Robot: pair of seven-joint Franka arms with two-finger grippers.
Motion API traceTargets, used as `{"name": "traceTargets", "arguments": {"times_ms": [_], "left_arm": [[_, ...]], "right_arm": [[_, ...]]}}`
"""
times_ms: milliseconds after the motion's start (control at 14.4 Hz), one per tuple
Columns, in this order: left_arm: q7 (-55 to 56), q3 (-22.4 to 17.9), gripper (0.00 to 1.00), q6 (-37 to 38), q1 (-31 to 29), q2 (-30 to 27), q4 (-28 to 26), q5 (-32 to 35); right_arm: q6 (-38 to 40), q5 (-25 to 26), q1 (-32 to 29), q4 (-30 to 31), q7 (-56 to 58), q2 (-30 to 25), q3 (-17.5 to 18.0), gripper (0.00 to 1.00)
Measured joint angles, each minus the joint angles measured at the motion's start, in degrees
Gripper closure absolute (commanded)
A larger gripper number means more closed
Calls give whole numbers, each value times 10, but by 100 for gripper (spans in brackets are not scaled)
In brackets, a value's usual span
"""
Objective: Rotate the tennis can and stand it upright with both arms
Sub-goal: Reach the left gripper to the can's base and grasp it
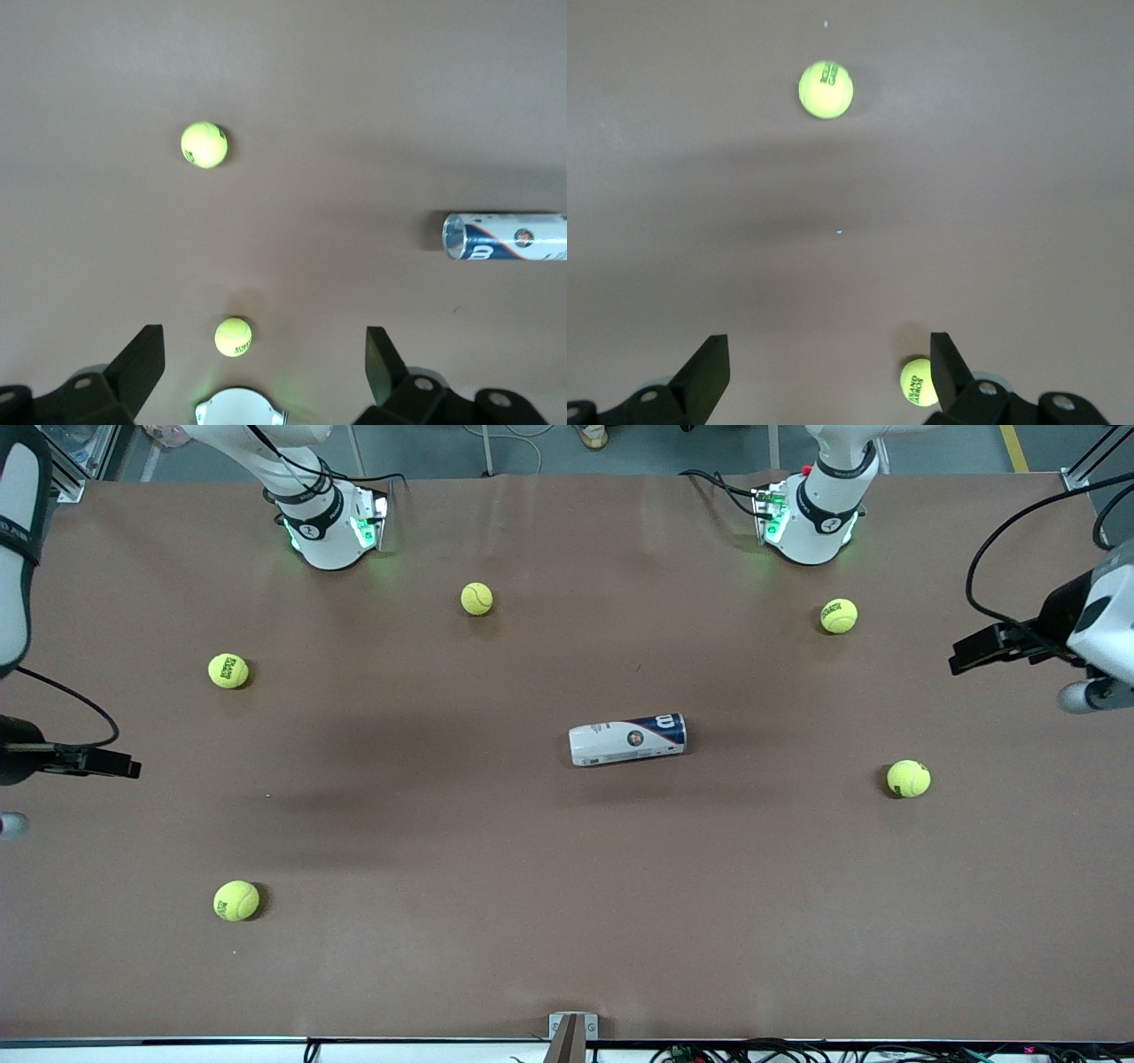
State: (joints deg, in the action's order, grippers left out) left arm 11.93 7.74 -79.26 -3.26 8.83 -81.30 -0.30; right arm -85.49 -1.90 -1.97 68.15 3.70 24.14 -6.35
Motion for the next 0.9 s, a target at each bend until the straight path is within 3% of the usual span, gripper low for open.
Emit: {"name": "traceTargets", "arguments": {"times_ms": [557, 766, 905], "left_arm": [[13, 16, 0, -34, 39, 113, -54, -29], [2, 17, 0, -92, 32, 114, -117, -120], [-26, 17, 0, -119, 13, 113, -163, -216]], "right_arm": [[48, 24, 20, -20, 0, -11, 6, 0], [62, 24, 20, -16, 1, -36, 7, 0], [64, 24, 20, 10, 1, -67, 8, 0]]}}
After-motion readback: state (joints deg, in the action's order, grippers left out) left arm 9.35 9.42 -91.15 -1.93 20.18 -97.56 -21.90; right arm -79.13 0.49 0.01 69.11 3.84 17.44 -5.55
